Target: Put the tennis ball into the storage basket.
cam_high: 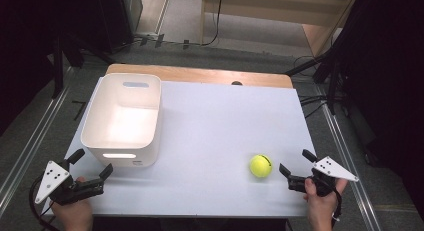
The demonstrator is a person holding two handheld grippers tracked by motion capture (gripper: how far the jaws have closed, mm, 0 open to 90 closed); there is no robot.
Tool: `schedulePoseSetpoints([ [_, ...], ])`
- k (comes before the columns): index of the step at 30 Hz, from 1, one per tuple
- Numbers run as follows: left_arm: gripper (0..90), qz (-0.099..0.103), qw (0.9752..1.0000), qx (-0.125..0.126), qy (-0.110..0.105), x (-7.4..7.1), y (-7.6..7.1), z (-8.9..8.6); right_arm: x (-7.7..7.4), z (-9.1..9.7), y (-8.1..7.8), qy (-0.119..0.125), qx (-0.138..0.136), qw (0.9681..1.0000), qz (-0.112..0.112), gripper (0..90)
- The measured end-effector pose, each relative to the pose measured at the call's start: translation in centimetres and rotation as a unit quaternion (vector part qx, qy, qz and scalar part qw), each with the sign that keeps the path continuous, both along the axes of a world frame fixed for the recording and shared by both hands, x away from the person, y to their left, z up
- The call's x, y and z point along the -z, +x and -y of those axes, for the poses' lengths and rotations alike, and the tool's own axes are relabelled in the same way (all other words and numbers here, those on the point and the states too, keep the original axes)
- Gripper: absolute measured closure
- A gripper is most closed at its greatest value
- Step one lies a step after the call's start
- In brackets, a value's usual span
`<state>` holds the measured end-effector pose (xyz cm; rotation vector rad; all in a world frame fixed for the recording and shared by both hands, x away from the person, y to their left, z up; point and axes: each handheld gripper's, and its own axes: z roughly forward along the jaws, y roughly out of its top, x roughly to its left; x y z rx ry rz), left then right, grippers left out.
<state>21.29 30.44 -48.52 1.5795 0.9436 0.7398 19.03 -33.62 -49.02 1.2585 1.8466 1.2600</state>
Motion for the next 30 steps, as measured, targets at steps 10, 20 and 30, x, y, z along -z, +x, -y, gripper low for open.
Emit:
schedulePoseSetpoints([
  [10, 0.0, -0.001, 1.0000, 0.000, 0.007, 0.0, 0.0, 0.1, -1.4, -1.0, 0.6, -0.044, -0.035, 0.9982, -0.022, 0.0],
  [20, 0.0, -0.003, 1.0000, 0.001, 0.009, 0.1, 0.0, 0.3, -2.6, -1.9, 1.0, -0.076, -0.066, 0.9942, -0.038, 0.0],
  [30, 0.0, -0.006, 0.9999, 0.003, 0.012, 0.0, 0.0, 0.3, -3.4, -2.6, 1.9, -0.101, -0.097, 0.9877, -0.069, 0.0],
])
